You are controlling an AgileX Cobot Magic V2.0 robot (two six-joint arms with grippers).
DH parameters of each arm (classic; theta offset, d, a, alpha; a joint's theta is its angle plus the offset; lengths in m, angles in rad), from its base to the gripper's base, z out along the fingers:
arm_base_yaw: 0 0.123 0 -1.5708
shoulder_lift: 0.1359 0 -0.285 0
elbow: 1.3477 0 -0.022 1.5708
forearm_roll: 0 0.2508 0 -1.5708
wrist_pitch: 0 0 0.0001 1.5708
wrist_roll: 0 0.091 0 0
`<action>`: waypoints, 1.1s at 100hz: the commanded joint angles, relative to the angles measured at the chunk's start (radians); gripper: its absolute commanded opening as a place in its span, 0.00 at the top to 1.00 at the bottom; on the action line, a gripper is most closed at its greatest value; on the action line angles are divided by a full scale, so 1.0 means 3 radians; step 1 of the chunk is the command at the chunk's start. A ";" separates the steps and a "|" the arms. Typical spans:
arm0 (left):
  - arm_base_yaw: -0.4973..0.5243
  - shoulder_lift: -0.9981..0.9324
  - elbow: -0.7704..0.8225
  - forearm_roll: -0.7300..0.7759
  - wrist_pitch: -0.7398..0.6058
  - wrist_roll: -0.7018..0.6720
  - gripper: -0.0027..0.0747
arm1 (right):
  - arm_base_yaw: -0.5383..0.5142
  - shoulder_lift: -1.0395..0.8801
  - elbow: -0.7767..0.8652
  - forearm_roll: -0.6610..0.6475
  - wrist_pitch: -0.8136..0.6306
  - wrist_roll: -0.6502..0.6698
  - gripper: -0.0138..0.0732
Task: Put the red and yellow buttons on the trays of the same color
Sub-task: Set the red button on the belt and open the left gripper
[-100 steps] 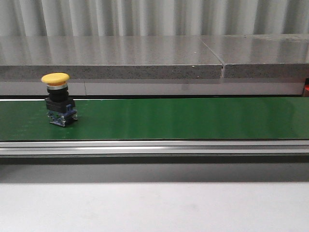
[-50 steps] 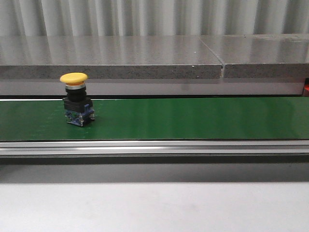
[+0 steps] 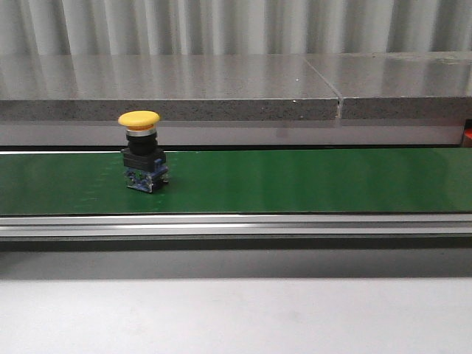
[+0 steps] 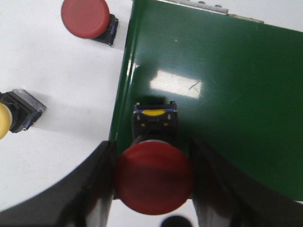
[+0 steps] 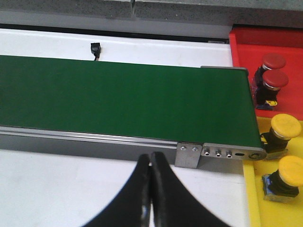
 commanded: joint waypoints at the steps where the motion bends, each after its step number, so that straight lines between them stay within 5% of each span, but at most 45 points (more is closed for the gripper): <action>1: -0.0020 -0.0084 -0.0110 -0.0013 -0.0092 0.0005 0.66 | 0.0004 0.0017 -0.0088 -0.0009 -0.0220 -0.0035 0.94; 18: -0.0020 -0.0040 -0.0110 -0.0013 -0.0040 0.0103 0.61 | 0.0004 0.0017 -0.0088 -0.0009 -0.0223 -0.0035 0.94; 45: -0.0020 -0.0004 -0.0133 -0.0115 -0.0058 0.0103 0.30 | 0.0004 0.0017 -0.0088 -0.0009 -0.0223 -0.0035 0.94; 74: -0.0020 -0.0190 -0.0279 -0.0578 -0.0135 0.0426 0.30 | 0.0004 0.0017 -0.0088 -0.0009 -0.0223 -0.0035 0.94; 93: -0.0134 -0.0514 -0.0243 -0.0578 -0.0253 0.0506 0.46 | 0.0004 0.0017 -0.0088 -0.0009 -0.0223 -0.0035 0.94; 110: -0.0492 -0.0799 -0.0149 -0.0435 -0.0312 0.0521 0.95 | 0.0004 0.0017 -0.0088 -0.0009 -0.0223 -0.0035 0.94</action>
